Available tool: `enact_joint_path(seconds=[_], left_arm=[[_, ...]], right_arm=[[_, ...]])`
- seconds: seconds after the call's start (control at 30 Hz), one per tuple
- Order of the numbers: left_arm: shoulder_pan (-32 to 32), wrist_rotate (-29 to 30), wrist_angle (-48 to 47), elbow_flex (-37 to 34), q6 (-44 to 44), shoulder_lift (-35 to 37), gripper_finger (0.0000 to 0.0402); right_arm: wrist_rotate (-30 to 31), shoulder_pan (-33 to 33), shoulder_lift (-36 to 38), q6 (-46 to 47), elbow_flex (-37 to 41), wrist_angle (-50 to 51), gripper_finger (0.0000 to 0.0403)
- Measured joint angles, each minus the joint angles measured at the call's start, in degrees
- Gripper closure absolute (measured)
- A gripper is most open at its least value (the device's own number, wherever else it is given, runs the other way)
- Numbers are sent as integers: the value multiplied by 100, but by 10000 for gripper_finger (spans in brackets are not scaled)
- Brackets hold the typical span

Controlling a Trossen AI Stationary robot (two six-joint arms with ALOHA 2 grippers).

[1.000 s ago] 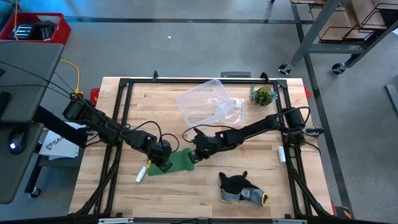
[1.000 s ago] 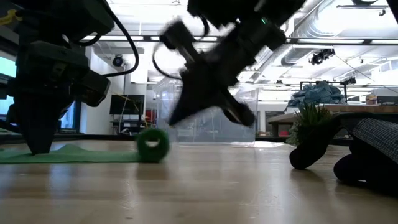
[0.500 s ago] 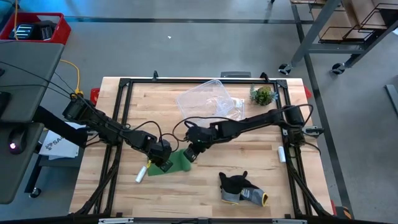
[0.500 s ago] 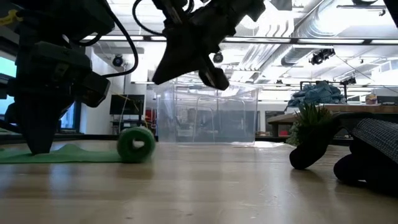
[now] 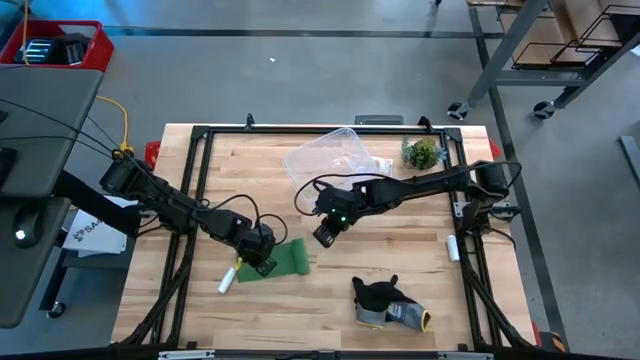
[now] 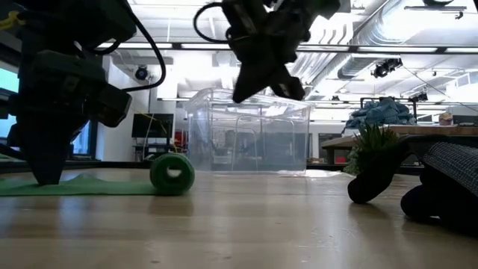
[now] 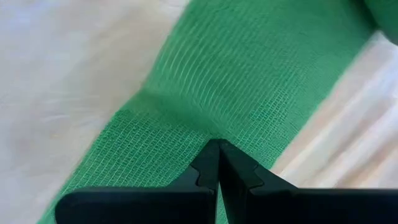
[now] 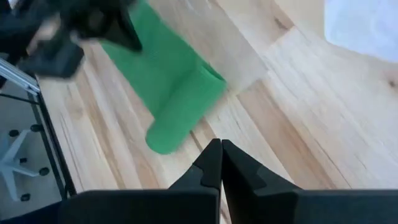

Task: Roll bandage
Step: Roll the green bandage

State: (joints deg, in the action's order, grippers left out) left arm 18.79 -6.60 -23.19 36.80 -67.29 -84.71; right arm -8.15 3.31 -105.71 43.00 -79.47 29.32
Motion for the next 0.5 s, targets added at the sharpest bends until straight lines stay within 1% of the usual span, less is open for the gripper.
enact_joint_path(seconds=[0.13, 0.3, 0.4, 0.5], left_arm=[[-27, 338, -508, -12, -39, 403, 401], [-67, 652, -967, -11, -37, 950, 401], [-78, 596, -1231, -4, -20, 1251, 401], [103, 599, -1711, -4, -135, 1564, 401]], right_arm=[[-119, 4, 54, 49, 255, -74, 403], [-144, 4, 80, 44, 274, -282, 403], [-159, 4, 80, 65, 276, -477, 403], [-311, 9, 14, 335, 274, -417, 403]])
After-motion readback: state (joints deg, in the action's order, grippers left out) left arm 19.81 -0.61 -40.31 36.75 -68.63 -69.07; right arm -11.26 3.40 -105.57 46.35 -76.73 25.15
